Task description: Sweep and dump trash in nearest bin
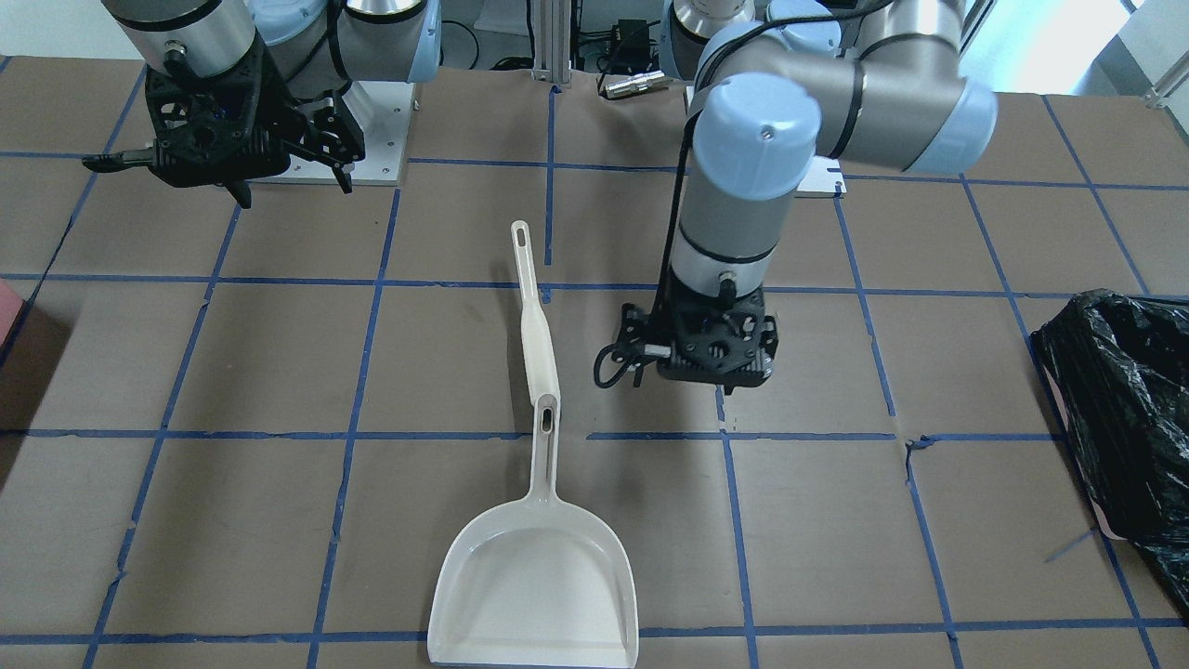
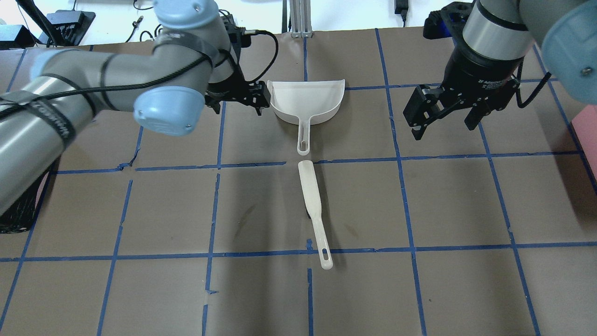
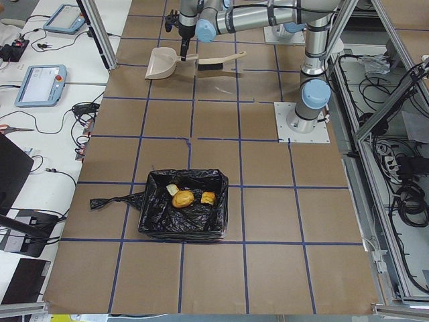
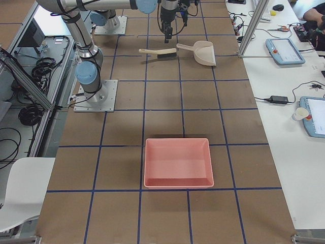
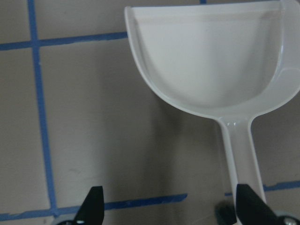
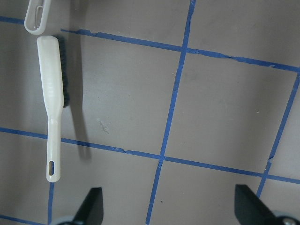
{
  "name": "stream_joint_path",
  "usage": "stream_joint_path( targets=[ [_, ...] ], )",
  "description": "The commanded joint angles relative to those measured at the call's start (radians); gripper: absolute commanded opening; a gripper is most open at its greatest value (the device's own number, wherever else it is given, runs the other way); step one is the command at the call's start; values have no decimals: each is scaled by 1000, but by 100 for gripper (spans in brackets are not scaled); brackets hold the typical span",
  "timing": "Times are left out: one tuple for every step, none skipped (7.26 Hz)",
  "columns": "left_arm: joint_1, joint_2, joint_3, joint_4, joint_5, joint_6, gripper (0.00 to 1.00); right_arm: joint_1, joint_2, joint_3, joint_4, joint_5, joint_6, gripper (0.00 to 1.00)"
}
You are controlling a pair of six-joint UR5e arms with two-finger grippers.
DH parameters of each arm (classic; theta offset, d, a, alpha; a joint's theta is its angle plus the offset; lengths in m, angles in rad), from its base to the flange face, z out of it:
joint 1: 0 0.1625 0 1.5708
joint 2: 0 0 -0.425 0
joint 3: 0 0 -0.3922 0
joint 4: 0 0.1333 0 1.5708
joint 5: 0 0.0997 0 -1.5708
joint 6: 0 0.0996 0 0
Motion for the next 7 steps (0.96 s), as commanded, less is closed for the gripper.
stream_joint_path(
  targets=[
    [73,171,2,-276,3,35,100,1,0,0,0,1,0,100],
    [88,228,11,-353,6,35,100,-1,0,0,0,-1,0,100],
    [139,241,37,-381,3,36,100,1,0,0,0,1,1,100],
    [195,208,96,-422,-2,38,100,-1,0,0,0,-1,0,100],
    [198,185,144,-464,0,38,100,1,0,0,0,1,0,100],
    [188,184,148,-470,1,35,100,-1,0,0,0,1,0,100],
    [187,184,155,-463,-5,38,100,1,0,0,-1,1,0,100]
  ],
)
